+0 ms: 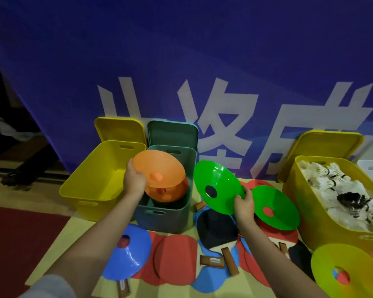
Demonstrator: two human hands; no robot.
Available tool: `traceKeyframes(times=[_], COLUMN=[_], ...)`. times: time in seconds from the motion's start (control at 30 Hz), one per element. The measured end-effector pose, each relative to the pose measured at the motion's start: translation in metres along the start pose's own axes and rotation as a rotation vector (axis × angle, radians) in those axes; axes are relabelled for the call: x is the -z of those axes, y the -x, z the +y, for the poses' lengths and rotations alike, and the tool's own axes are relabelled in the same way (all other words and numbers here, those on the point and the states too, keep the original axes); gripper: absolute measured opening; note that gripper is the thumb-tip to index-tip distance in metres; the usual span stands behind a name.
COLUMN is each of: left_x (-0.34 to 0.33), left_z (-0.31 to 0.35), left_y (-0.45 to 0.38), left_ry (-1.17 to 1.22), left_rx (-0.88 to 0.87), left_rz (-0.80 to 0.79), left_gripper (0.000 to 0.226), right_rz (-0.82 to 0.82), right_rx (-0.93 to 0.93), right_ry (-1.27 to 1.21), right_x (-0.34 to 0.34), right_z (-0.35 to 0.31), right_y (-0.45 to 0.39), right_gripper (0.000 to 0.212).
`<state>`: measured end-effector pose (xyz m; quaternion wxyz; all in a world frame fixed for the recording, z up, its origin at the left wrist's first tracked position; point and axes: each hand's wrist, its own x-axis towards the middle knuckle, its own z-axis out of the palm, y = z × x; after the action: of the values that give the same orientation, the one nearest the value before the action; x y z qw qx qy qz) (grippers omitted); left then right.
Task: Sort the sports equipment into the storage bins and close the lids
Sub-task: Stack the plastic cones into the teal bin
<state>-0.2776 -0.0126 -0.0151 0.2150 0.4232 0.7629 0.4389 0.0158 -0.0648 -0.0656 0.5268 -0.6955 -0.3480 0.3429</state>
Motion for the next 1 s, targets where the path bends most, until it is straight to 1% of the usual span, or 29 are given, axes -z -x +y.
traceKeyframes(times=[0.13,0.23,0.37,0.43,0.53,0.57,0.67,0.73,0.8,0.83,0.9,1.0], left_x=[-0.006,-0.012,-0.033,-0.045,-0.064,-0.07,-0.08,-0.082,-0.082,-0.083,-0.078,-0.053], left_z=[-0.017,-0.024,-0.038,-0.043,-0.052,-0.056,-0.069,-0.074,-0.071,-0.067,-0.055,-0.041], left_y=[-0.033,-0.041,-0.059,-0.068,-0.077,-0.081,-0.095,-0.095,-0.092,-0.091,-0.094,-0.106], left_ry=[-0.09,-0.101,-0.125,-0.168,-0.22,-0.242,-0.397,-0.53,-0.596,-0.597,-0.53,-0.306], left_rx=[-0.042,-0.069,-0.171,-0.172,-0.161,-0.169,-0.166,-0.155,-0.161,-0.195,-0.328,-0.582], left_rz=[-0.135,-0.235,-0.338,-0.386,-0.46,-0.477,-0.522,-0.564,-0.604,-0.606,-0.56,-0.417], left_gripper=[0.065,0.065,0.068,0.071,0.083,0.083,0.069,0.069,0.073,0.072,0.064,0.049], right_rz=[0.046,0.091,0.144,0.185,0.239,0.257,0.292,0.297,0.283,0.268,0.216,0.102], right_rx=[0.013,0.006,-0.022,-0.023,-0.022,-0.017,0.02,0.054,0.08,0.096,0.135,0.212], right_ry=[-0.008,-0.023,-0.018,-0.017,-0.014,-0.013,-0.002,0.03,0.074,0.093,0.14,0.255], right_x=[-0.03,-0.047,-0.061,-0.066,-0.073,-0.075,-0.08,-0.083,-0.089,-0.093,-0.104,-0.126], right_z=[-0.007,-0.005,-0.002,0.0,-0.001,-0.002,-0.009,-0.013,-0.019,-0.022,-0.03,-0.043], right_y=[0.009,0.016,0.028,0.034,0.037,0.036,0.031,0.028,0.027,0.025,0.018,0.003], right_gripper=[0.053,0.055,0.054,0.053,0.054,0.054,0.055,0.054,0.054,0.055,0.056,0.059])
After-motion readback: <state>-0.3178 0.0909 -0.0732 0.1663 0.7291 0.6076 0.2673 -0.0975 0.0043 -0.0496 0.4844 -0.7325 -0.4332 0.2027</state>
